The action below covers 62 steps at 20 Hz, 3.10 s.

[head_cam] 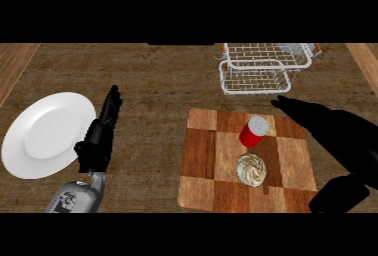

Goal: Pick the can from the cutting board and place it in the tiered basket

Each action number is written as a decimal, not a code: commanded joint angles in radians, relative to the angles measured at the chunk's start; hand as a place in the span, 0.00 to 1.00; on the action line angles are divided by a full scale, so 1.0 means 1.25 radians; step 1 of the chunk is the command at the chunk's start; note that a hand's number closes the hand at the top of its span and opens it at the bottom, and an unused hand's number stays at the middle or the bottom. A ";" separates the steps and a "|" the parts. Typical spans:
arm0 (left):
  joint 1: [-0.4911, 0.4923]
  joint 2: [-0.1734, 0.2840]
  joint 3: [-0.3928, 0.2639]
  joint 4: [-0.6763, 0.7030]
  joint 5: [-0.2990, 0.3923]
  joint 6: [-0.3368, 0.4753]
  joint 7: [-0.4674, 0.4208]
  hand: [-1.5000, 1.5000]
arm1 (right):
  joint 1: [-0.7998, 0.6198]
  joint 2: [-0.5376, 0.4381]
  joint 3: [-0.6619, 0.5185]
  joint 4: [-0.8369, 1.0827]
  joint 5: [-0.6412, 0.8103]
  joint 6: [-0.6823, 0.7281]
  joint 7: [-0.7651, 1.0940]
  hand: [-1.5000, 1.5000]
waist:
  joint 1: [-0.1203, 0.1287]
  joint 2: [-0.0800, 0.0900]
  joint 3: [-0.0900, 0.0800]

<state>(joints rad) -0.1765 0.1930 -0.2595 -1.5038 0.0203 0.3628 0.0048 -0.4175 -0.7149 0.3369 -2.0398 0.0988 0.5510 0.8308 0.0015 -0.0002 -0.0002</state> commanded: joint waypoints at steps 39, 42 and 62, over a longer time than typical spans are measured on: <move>0.022 -0.124 0.074 -0.019 -0.130 -0.071 0.018 0.50 | 0.035 0.305 -0.091 0.314 0.479 0.096 -0.344 0.00 | 0.001 0.000 0.000; 0.068 -0.086 0.103 -0.079 -0.105 -0.124 0.030 0.50 | 0.098 0.301 -0.117 0.231 0.481 0.129 -0.343 0.00 | 0.000 -0.001 0.000; 0.025 -0.126 0.133 -0.056 -0.142 -0.136 0.047 0.50 | 0.030 0.378 -0.139 0.499 0.633 0.003 -0.505 0.00 | 0.002 0.000 0.000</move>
<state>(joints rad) -0.1527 0.0443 -0.0929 -1.5531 -0.1484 0.1915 0.0511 -0.3487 -0.2238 0.1939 -1.5126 0.8679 0.5961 0.2849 0.0020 0.0000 0.0000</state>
